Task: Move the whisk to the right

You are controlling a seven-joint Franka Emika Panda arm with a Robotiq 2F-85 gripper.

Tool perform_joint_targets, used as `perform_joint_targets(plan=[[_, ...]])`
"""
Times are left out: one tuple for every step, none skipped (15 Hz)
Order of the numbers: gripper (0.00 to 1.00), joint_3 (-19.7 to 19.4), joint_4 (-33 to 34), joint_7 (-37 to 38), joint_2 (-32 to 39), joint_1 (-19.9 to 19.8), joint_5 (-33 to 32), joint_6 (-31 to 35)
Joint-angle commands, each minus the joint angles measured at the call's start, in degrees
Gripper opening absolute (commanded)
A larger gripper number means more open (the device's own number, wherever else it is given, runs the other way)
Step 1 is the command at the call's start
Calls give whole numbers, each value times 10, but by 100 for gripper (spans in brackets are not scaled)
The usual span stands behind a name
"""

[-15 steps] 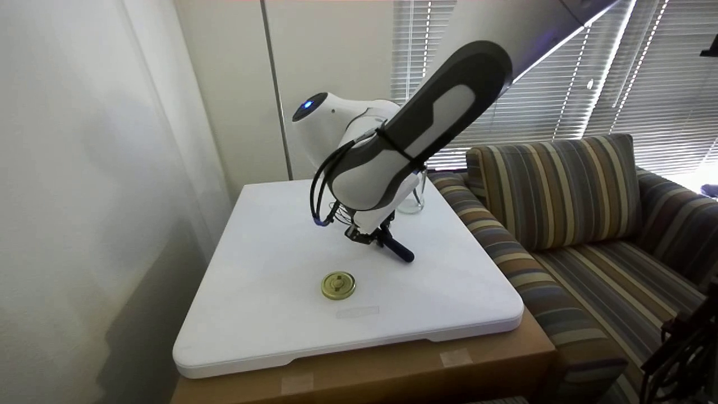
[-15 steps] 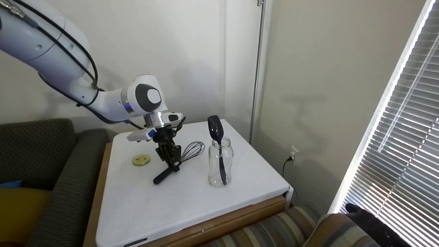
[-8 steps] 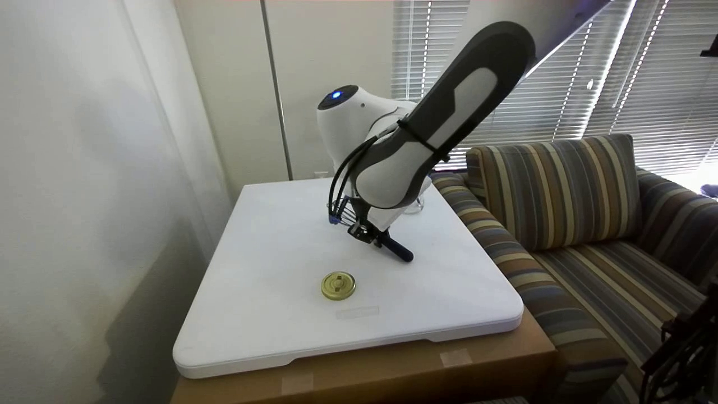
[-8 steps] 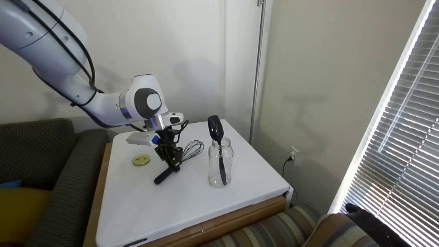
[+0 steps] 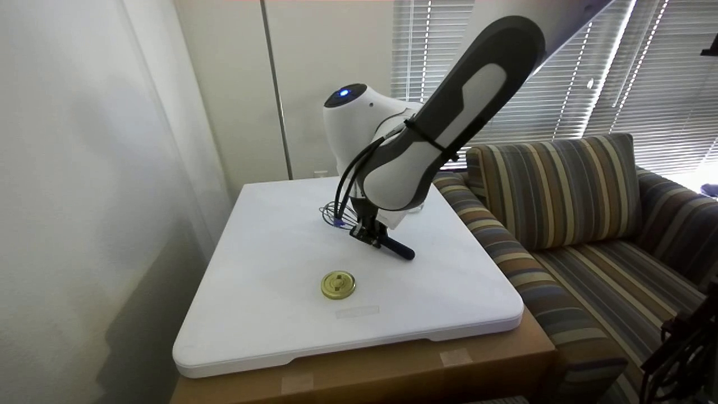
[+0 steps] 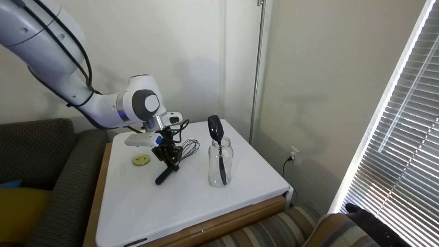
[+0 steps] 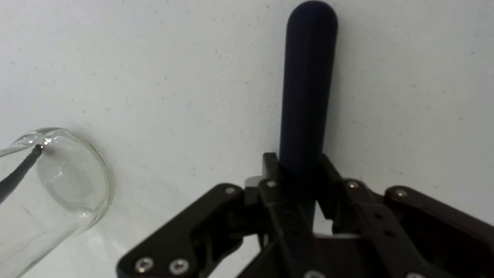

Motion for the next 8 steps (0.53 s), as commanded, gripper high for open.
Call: perform_joint_targets(plan=[[56,-3,-27,-23,-12,3,7,10],[64,-6,-37,-18,-17,6,6,13],[70,-6,-32,-18,-17,6,9,6],[78,-9,-32,-12,-19,8,10,0],[86,-10,-47,-3,-30,12,12,-3],[92,-9,-46,1,-38,15,14,-14],[100,-7,-48,4,-50,20,19,-39],[100,-6,-49,10,-62,26,23,-59]])
